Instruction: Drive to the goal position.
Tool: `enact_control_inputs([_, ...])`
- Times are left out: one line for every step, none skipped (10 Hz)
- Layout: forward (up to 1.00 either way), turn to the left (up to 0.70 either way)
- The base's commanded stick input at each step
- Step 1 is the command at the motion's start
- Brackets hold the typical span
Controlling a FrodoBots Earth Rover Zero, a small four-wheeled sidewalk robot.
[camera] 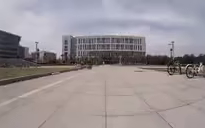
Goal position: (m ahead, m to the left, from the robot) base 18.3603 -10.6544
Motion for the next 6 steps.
enact_control_inputs([1.00,0.00])
enact_control_inputs([1.00,0.00])
enact_control_inputs([1.00,0.00])
enact_control_inputs([1.00,0.00])
enact_control_inputs([1.00,0.00])
enact_control_inputs([1.00,0.00])
